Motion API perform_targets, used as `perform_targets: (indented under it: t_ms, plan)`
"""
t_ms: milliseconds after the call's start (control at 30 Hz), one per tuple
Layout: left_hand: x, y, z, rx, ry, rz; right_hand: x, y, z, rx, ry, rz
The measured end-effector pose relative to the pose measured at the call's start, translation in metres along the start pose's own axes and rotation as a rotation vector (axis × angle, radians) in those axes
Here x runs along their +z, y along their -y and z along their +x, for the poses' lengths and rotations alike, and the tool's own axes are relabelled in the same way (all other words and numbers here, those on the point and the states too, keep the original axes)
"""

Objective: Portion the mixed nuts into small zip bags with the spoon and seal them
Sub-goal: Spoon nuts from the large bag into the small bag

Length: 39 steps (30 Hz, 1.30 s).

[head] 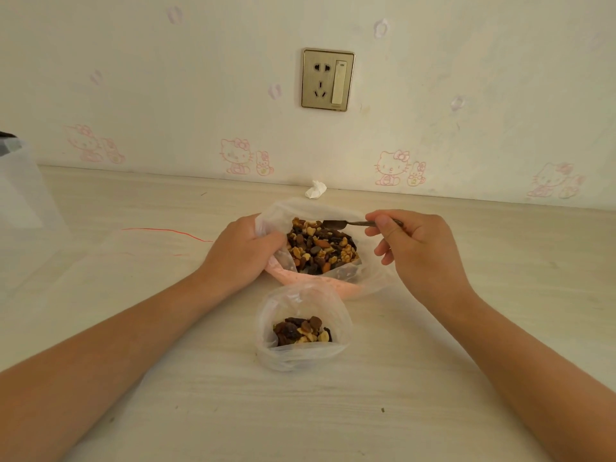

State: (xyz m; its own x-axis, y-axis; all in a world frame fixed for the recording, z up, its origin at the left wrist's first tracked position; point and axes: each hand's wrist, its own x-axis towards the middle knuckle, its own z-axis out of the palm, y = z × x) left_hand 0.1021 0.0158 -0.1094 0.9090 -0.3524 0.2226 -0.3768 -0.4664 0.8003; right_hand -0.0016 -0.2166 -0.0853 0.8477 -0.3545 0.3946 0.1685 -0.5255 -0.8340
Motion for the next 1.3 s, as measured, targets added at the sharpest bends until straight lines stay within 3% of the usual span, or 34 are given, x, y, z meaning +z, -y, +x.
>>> perform_targets:
  t_ms: [300, 600, 800, 1200, 1300]
  plan:
    - [0.0, -0.002, -0.005, 0.053, -0.009, -0.089, 0.005, 0.003, 0.004, 0.108, -0.01, 0.15]
    - [-0.001, -0.006, -0.007, 0.084, -0.011, -0.116, 0.01, 0.006, 0.0, 0.326, 0.146, 0.348]
    - [0.0, -0.004, -0.007, 0.106, -0.036, -0.103, 0.01, 0.007, 0.002, 0.447, 0.093, 0.452]
    - [0.001, -0.006, -0.006, 0.035, -0.035, -0.098, 0.003, 0.006, 0.002, 0.452, 0.009, 0.557]
    - [-0.006, -0.013, -0.006, -0.028, 0.059, -0.084, 0.001, 0.006, 0.002, 0.441, 0.015, 0.581]
